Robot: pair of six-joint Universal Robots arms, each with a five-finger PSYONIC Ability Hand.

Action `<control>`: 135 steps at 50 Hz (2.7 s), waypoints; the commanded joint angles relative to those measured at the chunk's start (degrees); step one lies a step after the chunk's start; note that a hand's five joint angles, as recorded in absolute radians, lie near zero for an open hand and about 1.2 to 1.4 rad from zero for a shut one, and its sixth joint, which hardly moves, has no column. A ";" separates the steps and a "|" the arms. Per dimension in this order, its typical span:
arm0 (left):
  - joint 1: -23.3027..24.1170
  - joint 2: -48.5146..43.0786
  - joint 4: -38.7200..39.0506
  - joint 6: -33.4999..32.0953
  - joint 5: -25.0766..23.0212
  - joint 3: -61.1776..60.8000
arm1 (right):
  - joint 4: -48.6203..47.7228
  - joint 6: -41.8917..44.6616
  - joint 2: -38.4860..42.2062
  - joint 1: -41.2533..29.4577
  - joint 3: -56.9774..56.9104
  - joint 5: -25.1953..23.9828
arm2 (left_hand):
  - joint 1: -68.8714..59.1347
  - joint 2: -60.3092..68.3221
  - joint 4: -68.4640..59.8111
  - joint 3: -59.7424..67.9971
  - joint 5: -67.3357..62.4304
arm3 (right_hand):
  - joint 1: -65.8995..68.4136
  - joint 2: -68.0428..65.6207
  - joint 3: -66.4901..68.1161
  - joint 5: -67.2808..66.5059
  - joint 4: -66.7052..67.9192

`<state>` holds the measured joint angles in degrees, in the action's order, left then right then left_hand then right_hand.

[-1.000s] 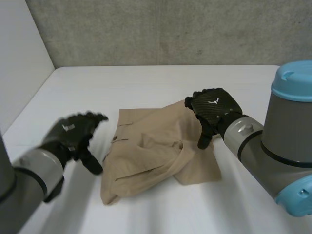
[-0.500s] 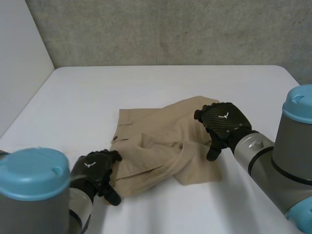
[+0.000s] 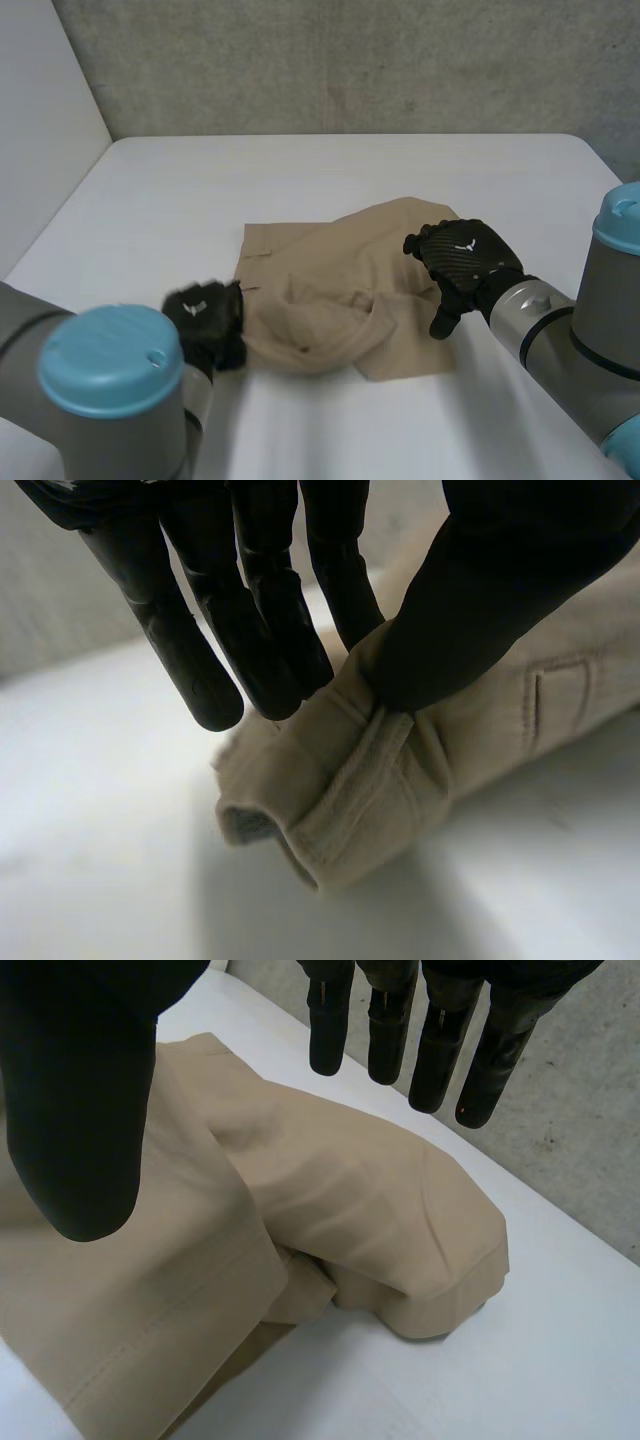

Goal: Fold the shorts.

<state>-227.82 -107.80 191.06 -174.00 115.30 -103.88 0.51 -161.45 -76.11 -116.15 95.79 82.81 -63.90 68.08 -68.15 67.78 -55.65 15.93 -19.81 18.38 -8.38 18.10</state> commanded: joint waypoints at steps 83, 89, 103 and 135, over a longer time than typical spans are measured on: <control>-7.12 15.34 -21.34 -11.98 -18.89 7.74 | 2.56 32.86 1.40 11.91 -0.16 -18.39 | 49.14 -53.33 53.39 -53.02 50.90 | 10.98 -7.09 8.52 -8.52 8.80; -5.36 15.87 -22.67 -11.54 -13.01 -0.07 | 2.30 37.79 8.87 12.35 -3.94 -19.61 | 44.11 -48.29 48.36 -47.99 45.87 | 17.20 -13.31 14.74 -14.74 15.02; -4.92 13.32 -18.53 -11.54 -10.36 -4.75 | 0.98 37.62 18.01 12.53 -8.33 -24.98 | 37.70 -41.89 41.95 -41.58 39.46 | 24.77 -20.88 22.32 -22.31 22.60; -5.62 9.28 -12.03 -11.80 -10.18 -7.04 | -4.91 32.88 21.19 12.35 -9.92 -24.54 | 22.23 -26.41 26.48 -26.11 23.98 | 64.07 -60.19 61.62 -61.62 61.90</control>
<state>-233.44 -97.70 176.98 -185.73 105.06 -110.78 -4.45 -124.84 -52.89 -103.67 85.38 58.18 -33.58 32.83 -32.74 32.85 -22.60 52.00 -66.94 67.11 -53.99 67.47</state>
